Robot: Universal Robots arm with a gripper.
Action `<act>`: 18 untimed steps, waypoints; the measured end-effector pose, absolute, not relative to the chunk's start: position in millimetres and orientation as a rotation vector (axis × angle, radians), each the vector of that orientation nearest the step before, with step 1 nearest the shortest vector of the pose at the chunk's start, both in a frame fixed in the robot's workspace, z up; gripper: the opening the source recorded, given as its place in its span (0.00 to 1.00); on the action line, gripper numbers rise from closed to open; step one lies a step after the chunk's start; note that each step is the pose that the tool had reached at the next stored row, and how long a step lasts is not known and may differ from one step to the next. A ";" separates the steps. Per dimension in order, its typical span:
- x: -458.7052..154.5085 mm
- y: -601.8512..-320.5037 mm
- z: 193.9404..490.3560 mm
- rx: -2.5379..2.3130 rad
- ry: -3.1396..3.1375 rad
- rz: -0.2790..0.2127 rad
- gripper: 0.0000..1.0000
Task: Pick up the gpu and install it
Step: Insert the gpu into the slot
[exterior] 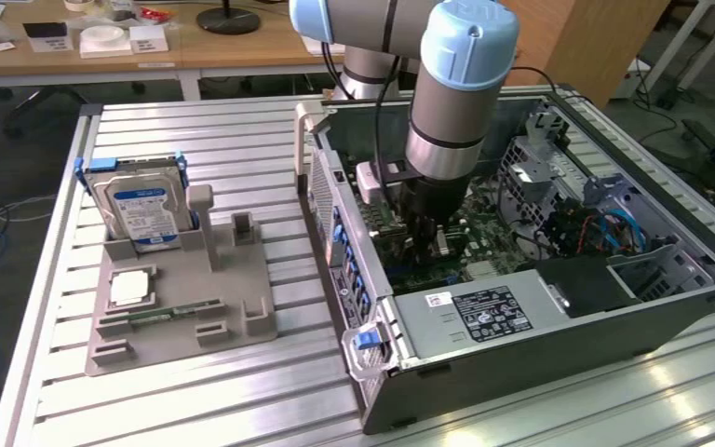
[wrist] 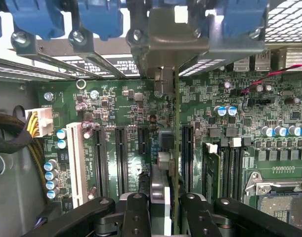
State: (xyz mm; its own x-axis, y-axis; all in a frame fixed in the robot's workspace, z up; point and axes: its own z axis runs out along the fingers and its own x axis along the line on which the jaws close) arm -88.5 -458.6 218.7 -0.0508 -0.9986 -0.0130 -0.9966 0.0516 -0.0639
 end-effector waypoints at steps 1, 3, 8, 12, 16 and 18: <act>-88.4 -458.5 219.6 -2.126 2.238 -0.057 0.28; -88.5 -458.6 220.7 -2.127 2.239 -0.058 0.28; -88.6 -458.7 220.8 -2.127 2.239 -0.058 0.28; -89.0 -458.7 219.9 -2.128 2.239 -0.058 0.28; -89.2 -458.7 218.2 -2.129 2.239 -0.058 0.28; -89.3 -458.8 217.1 -2.130 2.240 -0.057 0.28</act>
State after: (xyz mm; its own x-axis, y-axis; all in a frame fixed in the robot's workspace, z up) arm -89.3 -458.8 217.1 -0.0499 -0.9987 -0.0110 -0.9968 0.0505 -0.0616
